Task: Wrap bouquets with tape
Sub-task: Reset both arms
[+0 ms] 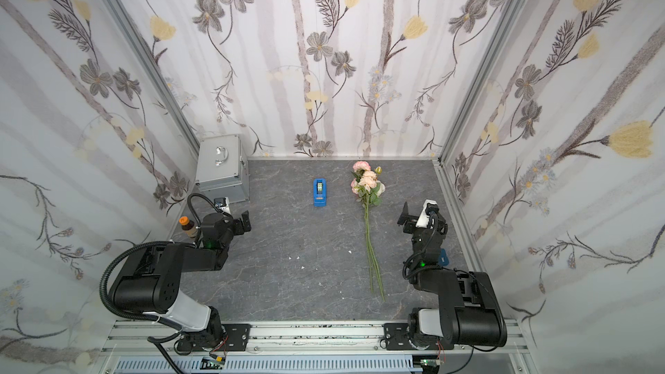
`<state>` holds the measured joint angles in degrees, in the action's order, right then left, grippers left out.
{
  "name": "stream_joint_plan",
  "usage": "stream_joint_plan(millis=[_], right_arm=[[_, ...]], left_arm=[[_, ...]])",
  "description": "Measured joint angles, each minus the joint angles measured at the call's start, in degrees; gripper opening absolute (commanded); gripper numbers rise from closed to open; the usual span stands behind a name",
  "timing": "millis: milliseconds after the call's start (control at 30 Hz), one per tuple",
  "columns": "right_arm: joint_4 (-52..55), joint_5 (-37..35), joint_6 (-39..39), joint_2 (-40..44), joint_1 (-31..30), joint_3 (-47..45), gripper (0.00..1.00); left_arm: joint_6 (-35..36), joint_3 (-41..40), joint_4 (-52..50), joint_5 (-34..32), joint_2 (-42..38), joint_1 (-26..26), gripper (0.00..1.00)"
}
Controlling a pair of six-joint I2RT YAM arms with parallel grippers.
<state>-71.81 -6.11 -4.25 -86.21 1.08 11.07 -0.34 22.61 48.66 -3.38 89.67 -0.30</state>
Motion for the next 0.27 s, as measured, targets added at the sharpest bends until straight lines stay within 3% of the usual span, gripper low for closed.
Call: stream_joint_plan(millis=[267], right_arm=[[-0.1,0.5,0.0,-0.4,0.2,0.4,1.00]], left_arm=[[0.0,0.0,0.8,0.1,0.0,0.0,1.00]])
